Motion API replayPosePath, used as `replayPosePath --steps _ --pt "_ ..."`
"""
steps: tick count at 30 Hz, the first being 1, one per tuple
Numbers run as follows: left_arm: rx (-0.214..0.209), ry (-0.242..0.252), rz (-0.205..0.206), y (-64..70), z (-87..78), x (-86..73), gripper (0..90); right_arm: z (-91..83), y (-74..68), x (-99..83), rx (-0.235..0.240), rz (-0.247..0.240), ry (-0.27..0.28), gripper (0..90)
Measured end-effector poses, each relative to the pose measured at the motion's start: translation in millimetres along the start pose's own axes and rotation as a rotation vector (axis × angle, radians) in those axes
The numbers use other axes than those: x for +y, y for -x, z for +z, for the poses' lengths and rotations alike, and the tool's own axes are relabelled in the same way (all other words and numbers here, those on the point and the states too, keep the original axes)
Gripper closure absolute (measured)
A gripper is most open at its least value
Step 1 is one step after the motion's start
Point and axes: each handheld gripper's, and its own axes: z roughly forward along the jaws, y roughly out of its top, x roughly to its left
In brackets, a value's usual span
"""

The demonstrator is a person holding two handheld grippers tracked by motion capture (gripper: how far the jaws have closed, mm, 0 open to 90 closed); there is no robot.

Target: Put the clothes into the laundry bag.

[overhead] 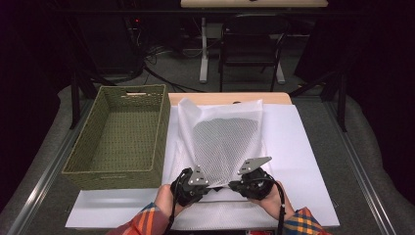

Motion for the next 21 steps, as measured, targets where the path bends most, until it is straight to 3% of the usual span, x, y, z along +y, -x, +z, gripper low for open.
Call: replayPosePath --steps 3,9,14,21 --pt "0.008 0.021 -0.015 -0.9 1.7 -2.3 88.0 2.0 1.7 -2.4 0.004 0.016 -0.002 87.2" --pt "0.006 -0.02 0.007 -0.8 6.4 -3.7 87.9 5.8 4.1 -5.8 0.012 0.023 -0.024 87.8" --pt "-0.004 -0.02 -0.007 -2.5 7.4 -5.4 87.9 10.2 4.0 -8.1 0.017 0.021 -0.044 88.0" --pt "-0.016 -0.041 0.007 -2.4 5.4 -5.3 84.8 13.6 7.2 -10.9 0.018 0.024 -0.062 88.0"
